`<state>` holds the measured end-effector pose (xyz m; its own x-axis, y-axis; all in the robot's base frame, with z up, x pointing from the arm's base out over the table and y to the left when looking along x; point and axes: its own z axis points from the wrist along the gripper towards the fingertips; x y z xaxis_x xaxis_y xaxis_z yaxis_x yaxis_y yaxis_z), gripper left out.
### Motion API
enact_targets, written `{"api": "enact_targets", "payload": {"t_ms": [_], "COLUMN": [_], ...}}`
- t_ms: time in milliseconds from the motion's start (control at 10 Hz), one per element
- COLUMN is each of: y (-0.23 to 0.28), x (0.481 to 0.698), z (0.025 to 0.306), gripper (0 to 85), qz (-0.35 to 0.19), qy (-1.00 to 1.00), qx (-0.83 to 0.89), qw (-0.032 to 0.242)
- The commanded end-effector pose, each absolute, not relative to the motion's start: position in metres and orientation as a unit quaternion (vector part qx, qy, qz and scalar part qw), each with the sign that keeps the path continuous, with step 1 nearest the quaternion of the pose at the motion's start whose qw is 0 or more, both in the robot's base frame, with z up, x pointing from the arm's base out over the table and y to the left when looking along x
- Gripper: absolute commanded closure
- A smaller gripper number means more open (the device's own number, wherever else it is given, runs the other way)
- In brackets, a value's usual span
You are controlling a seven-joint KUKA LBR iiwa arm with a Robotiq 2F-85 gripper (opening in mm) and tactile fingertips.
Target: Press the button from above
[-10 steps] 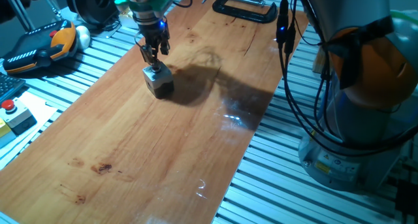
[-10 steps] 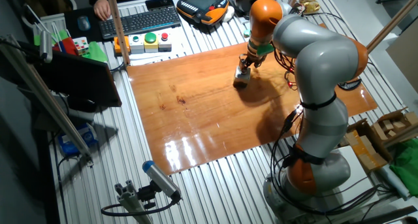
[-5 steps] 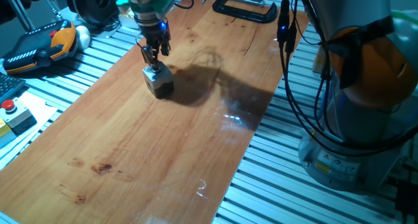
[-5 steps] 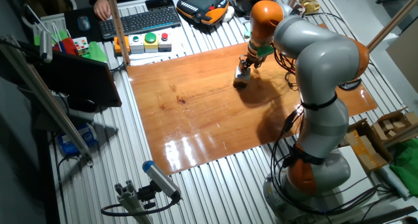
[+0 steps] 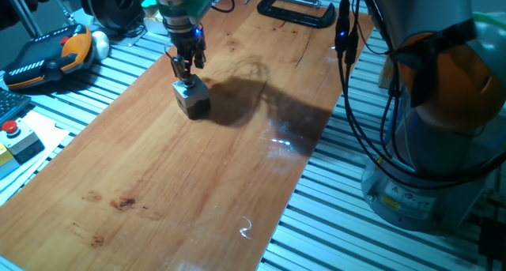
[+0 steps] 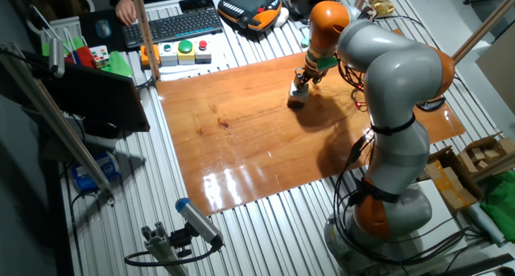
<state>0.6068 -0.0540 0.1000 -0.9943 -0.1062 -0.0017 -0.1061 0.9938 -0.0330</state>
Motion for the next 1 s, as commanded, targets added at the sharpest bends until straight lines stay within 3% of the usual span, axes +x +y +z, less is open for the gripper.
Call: {"api": "enact_targets", "payload": {"t_ms": [0, 700, 900], "y": [-0.054, -0.05, -0.037], "x": [0.606, 0.609, 0.603], "z": [0.099, 0.137, 0.162], "gripper": [19.3, 19.3, 24.3], "qz": [-0.016, -0.014, -0.012], "qy": [0.998, 0.999, 0.999], "qx": [-0.053, -0.046, -0.034], "qw": [0.0, -0.02, -0.026]}}
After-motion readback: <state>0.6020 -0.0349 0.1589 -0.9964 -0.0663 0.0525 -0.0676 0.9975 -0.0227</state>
